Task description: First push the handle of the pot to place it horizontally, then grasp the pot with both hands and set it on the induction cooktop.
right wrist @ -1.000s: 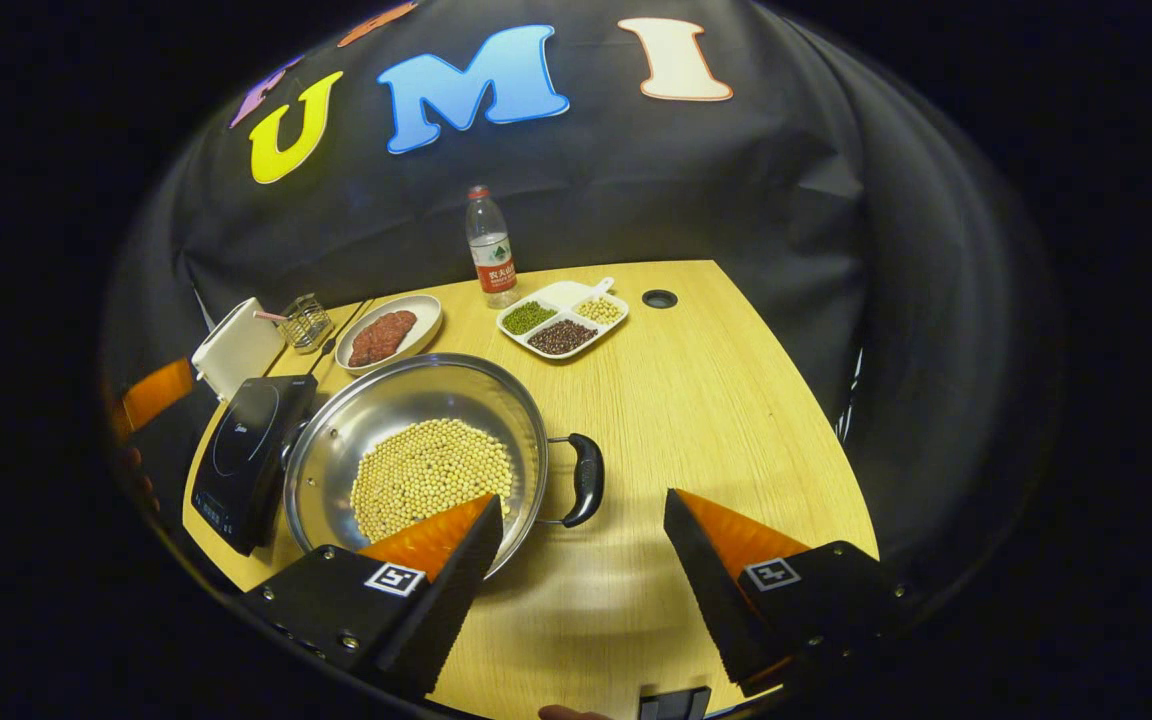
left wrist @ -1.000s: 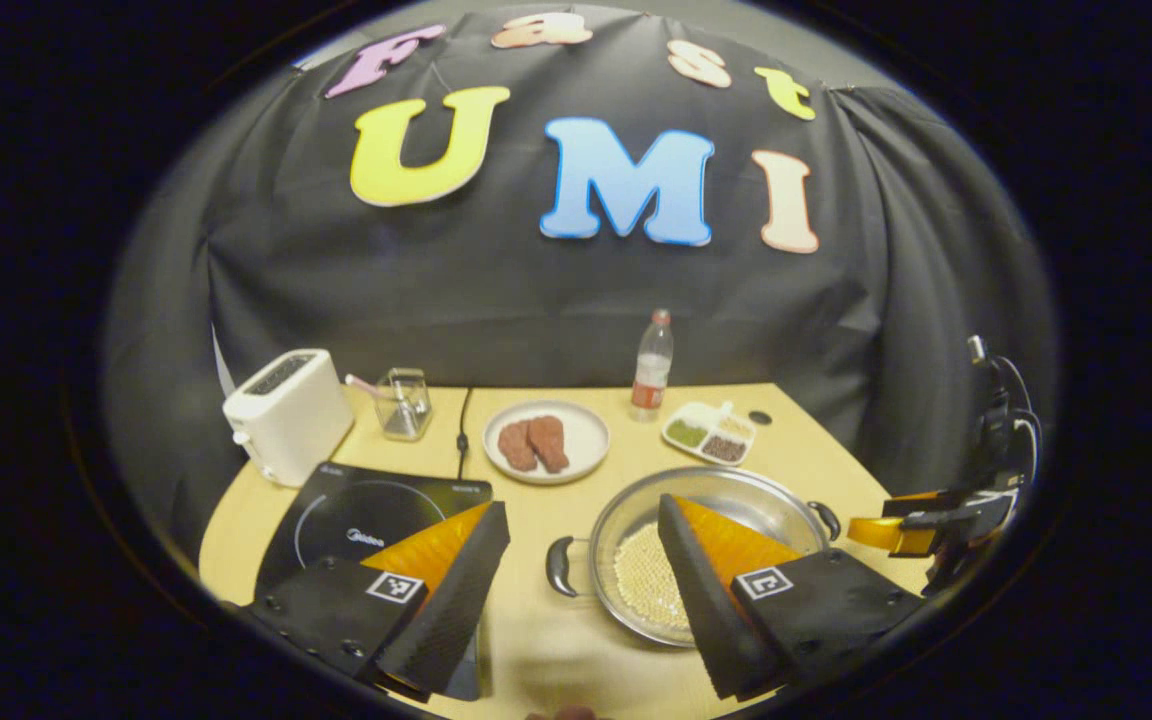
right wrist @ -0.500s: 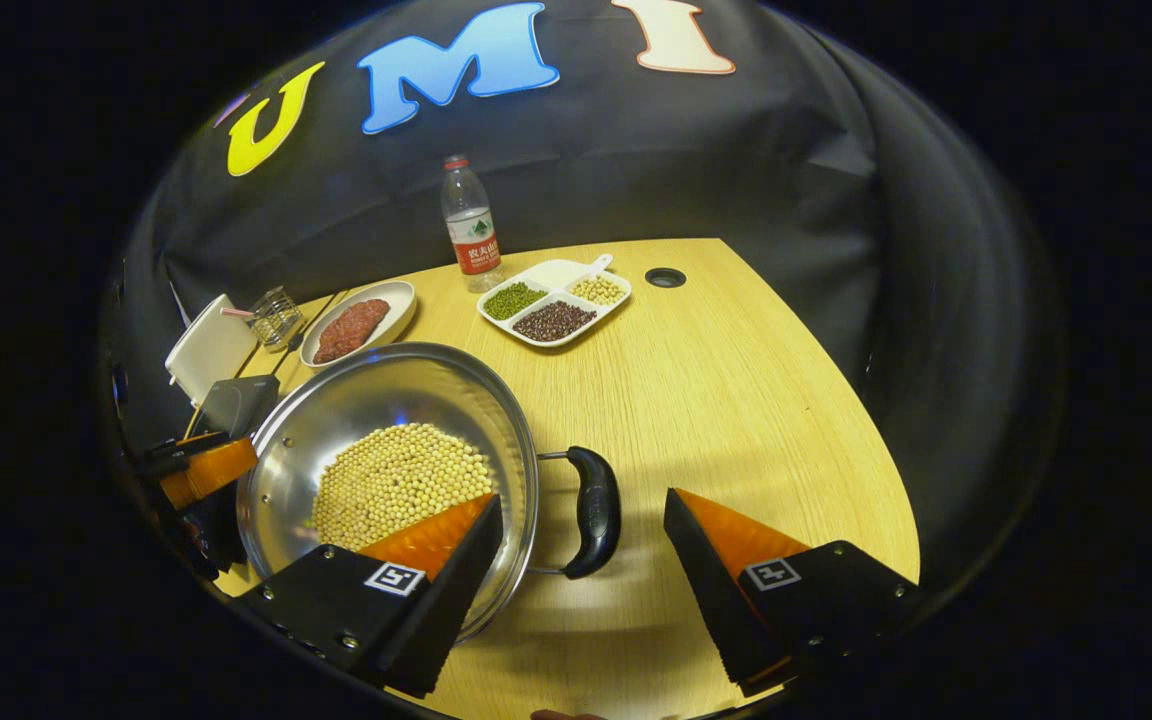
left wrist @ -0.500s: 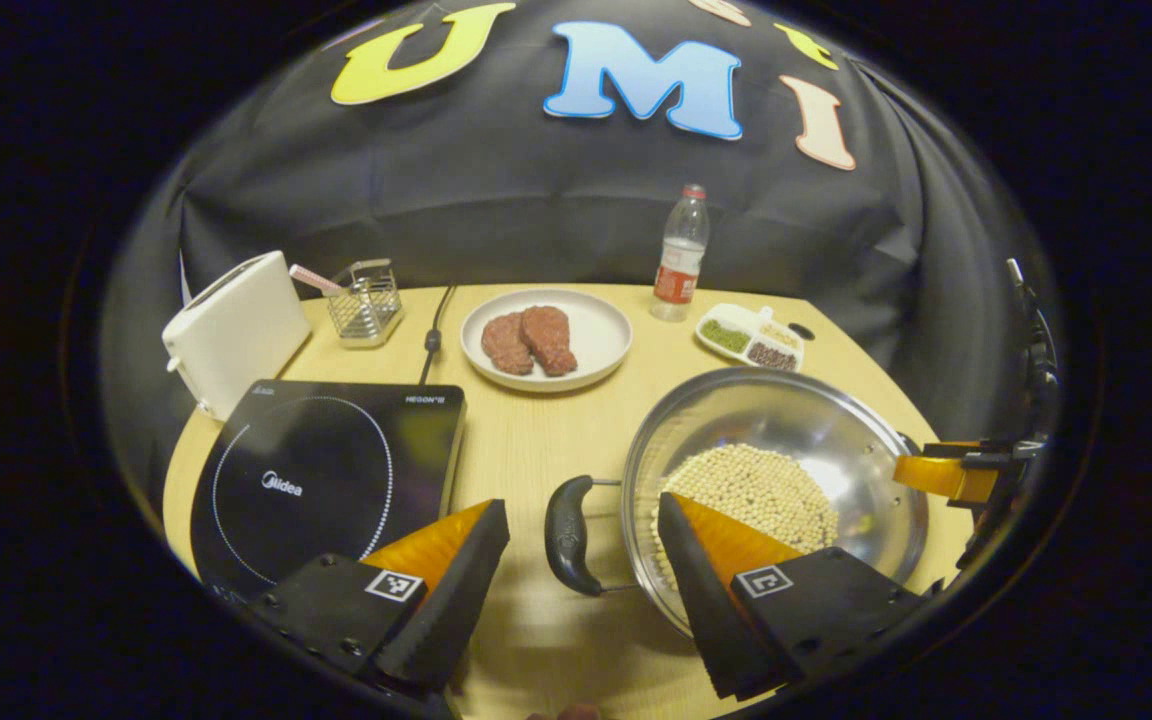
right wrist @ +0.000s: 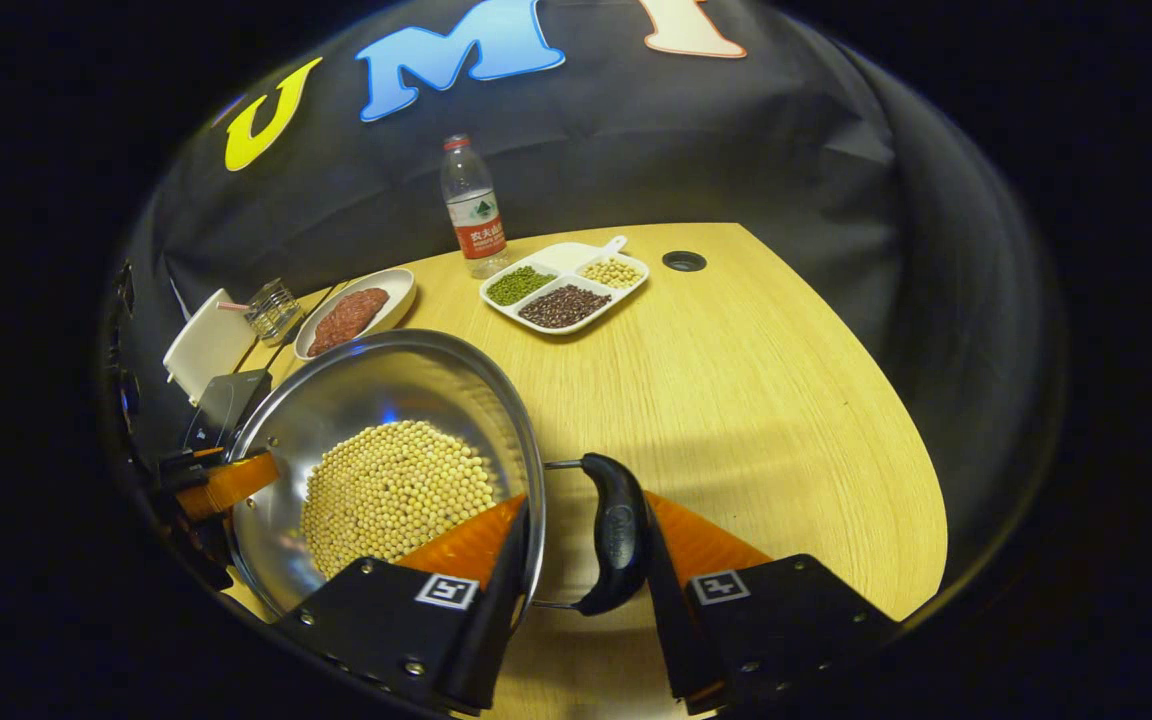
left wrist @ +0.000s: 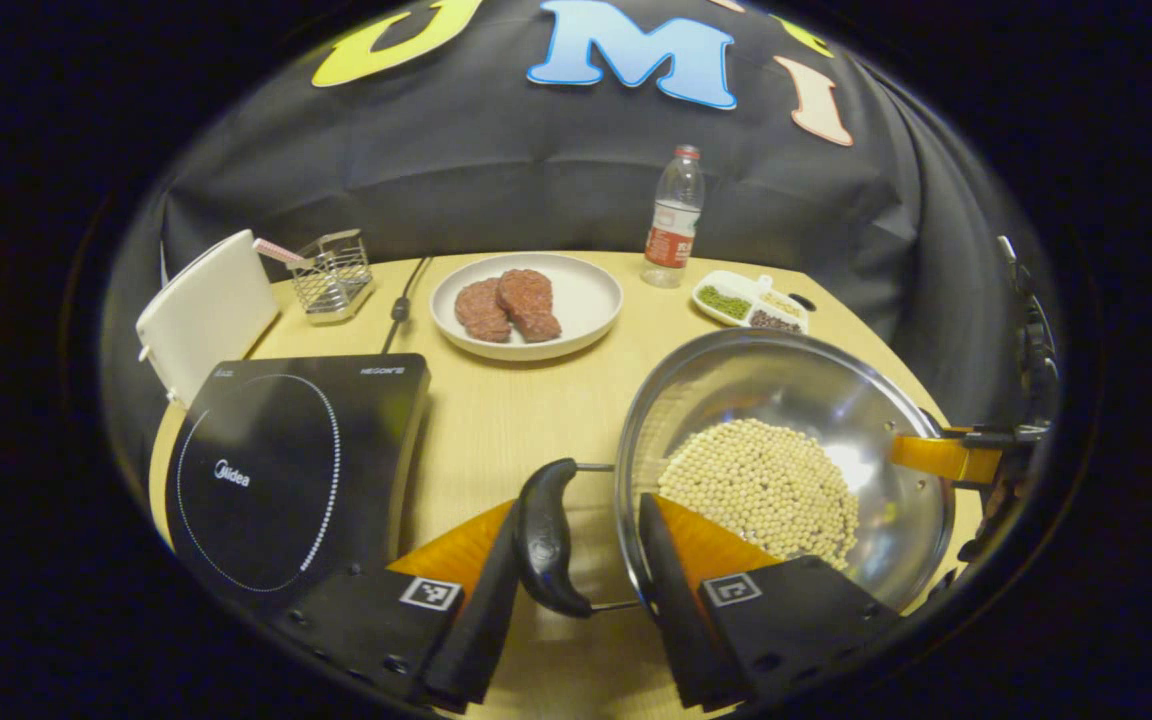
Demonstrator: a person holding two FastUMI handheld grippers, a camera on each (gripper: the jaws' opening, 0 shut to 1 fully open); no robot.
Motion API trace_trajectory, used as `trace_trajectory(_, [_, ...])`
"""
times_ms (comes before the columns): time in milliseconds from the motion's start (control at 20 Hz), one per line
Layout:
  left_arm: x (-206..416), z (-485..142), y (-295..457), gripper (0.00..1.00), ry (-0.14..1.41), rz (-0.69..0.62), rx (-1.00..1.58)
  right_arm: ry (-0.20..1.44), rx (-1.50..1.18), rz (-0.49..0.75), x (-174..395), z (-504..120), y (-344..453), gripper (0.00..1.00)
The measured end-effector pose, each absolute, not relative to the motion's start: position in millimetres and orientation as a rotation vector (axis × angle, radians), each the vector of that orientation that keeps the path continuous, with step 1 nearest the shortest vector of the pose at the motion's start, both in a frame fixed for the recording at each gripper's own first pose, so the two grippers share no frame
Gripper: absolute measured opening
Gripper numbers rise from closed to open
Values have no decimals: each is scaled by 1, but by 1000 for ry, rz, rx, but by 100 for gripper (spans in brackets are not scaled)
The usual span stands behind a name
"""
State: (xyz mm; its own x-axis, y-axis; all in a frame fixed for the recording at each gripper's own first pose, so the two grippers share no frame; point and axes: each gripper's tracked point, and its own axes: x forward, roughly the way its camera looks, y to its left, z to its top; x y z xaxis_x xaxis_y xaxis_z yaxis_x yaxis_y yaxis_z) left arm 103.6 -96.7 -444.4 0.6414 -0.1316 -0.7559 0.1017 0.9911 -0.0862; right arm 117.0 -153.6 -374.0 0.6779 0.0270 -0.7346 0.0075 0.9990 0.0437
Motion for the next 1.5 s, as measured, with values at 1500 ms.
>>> trace_trajectory(1500, [74,-289,35,63,798,-122,-78,732,49,-26,66,-231,-25,53])
